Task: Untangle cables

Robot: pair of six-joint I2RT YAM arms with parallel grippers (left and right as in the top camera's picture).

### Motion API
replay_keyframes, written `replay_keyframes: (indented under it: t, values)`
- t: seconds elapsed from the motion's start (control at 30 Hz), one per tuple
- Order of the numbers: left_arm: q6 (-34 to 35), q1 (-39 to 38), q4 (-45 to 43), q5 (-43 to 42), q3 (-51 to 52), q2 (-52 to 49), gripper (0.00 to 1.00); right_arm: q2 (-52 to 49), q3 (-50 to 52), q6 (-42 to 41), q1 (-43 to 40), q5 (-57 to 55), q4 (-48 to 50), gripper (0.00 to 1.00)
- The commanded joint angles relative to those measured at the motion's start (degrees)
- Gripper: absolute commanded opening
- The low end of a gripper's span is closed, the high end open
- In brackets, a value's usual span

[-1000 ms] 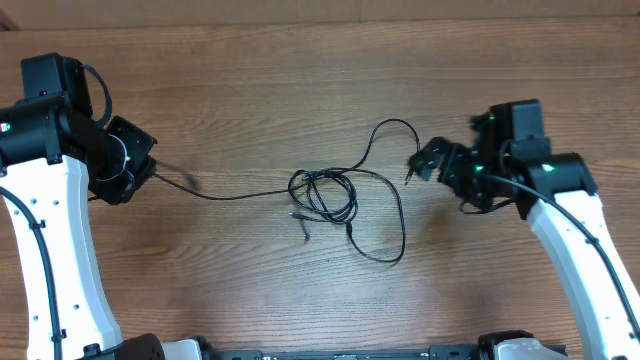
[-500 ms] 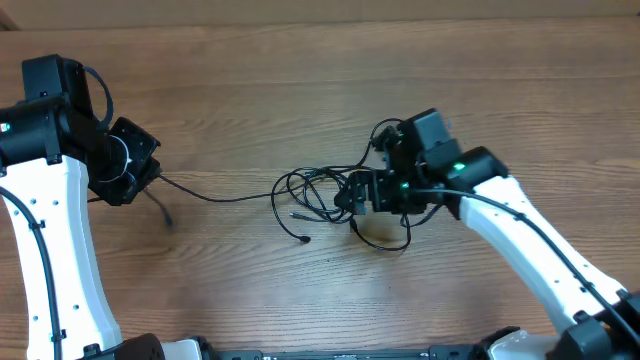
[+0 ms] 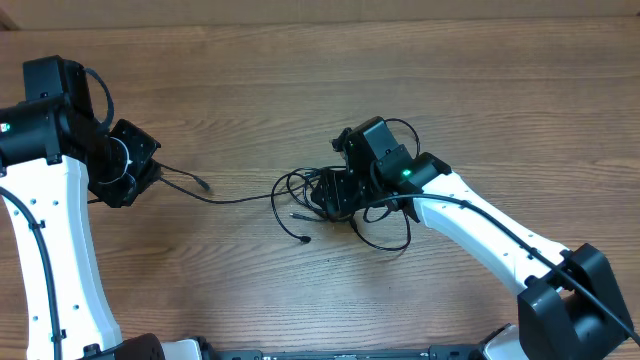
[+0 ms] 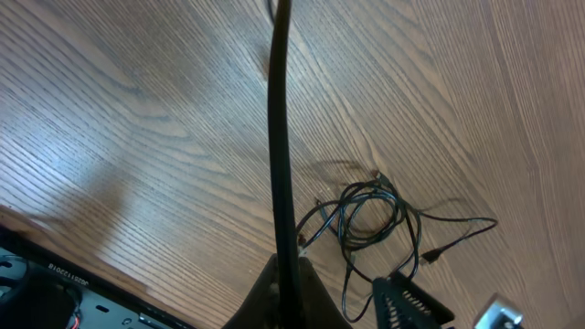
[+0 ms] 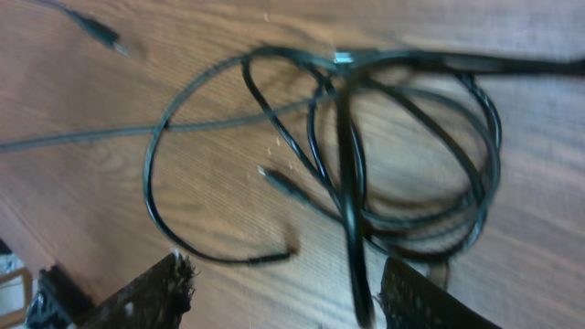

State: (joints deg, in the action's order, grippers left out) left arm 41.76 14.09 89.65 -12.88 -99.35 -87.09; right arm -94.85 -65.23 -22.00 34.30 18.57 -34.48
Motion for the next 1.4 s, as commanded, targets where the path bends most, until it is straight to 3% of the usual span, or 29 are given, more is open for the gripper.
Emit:
replay_keyframes:
  t: [0.0,0.1,0.13,0.17,0.23,0.27,0.43,0.63,0.8,0.9,1.03,1.17,1.37]
  values:
    - [-0.94,0.11,0.46,-0.02,0.24,0.2,0.04,-1.42,0.09,-3.17,0.13,-8.41,0.85,0.65]
    - [-1.09,0.11,0.55,-0.02,0.24,0.2,0.04,-3.34,0.15,-3.98,0.13,-10.82,0.85,0.63]
    - [-1.07,0.11,0.55,-0.02,0.24,0.2,0.04,-3.72,0.15,-3.98,0.13,-10.47,0.83,0.55]
    - [-1.07,0.11,0.52,0.0,0.24,0.2,0.04,-4.13,0.15,-4.0,0.13,-9.49,0.79,0.36]
    - [-1.07,0.11,0.5,0.02,0.24,0.2,0.04,-3.91,-0.07,-5.57,0.13,-9.51,0.68,0.09]
    - [-1.07,0.11,0.5,0.04,0.24,0.2,0.04,-3.74,-0.5,-6.58,0.13,-9.53,0.26,0.04]
    - [-0.28,0.13,1.14,4.85,0.24,0.2,0.04,-0.9,-6.56,-9.35,-2.64,-14.08,-7.96,0.04]
    - [1.11,0.15,3.17,12.83,0.24,0.2,0.04,3.41,-16.83,-11.23,-12.17,-33.11,-25.9,0.04]
    - [2.82,0.15,3.17,16.48,0.24,0.2,0.04,6.64,-19.28,-12.28,-22.51,-47.06,-35.23,0.04]
    - [5.05,0.2,3.17,16.48,0.24,0.2,0.04,9.03,-19.28,-20.13,-33.2,-52.59,-39.78,0.04]
    - [7.65,0.2,3.15,16.5,0.24,0.2,0.04,10.62,-19.28,-21.94,-44.39,-47.52,-40.37,0.04]
    - [11.1,0.2,3.13,16.48,0.24,0.2,0.04,10.71,-19.26,-21.62,-54.25,-34.75,-40.11,0.04]
    - [12.24,0.2,2.14,12.5,0.24,0.2,0.04,10.71,-19.26,-7.58,-59.17,-11.63,-37.75,0.11]
